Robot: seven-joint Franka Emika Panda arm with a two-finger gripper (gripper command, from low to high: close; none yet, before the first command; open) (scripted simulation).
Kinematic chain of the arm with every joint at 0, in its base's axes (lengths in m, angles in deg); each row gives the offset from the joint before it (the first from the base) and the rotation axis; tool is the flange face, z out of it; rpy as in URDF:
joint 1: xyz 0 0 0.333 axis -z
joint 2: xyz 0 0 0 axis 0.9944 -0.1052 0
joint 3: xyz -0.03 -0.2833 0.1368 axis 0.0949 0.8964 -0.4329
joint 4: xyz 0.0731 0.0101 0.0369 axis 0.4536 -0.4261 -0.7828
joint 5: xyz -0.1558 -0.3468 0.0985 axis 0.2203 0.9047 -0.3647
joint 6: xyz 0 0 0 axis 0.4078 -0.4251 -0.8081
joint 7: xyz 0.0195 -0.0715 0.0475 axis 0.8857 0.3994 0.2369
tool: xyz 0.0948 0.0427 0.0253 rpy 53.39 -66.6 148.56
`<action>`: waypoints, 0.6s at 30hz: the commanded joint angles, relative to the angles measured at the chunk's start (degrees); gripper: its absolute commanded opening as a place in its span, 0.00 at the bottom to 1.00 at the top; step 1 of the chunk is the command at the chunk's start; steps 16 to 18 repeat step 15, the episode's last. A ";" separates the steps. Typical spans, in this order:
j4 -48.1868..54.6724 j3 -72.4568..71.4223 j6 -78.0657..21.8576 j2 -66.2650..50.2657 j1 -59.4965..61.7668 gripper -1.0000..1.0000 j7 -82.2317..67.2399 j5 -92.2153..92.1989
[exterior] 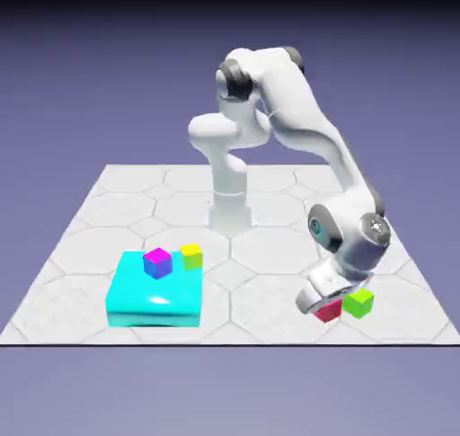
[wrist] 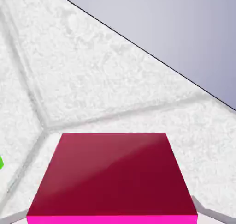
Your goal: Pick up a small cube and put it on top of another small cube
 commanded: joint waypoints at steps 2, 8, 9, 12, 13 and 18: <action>0.52 -4.15 -1.97 0.39 0.34 0.00 -0.62 2.73; 1.74 -13.82 -6.55 1.28 1.14 0.00 -2.27 8.64; 0.41 -13.08 -4.07 -0.09 1.02 0.00 -1.56 9.74; -2.59 -11.42 1.52 -3.16 0.76 0.00 0.01 12.22; -2.59 -11.42 1.52 -3.16 0.76 1.00 0.01 12.23; -1.25 -12.16 -0.97 -1.79 0.88 1.00 -0.69 11.12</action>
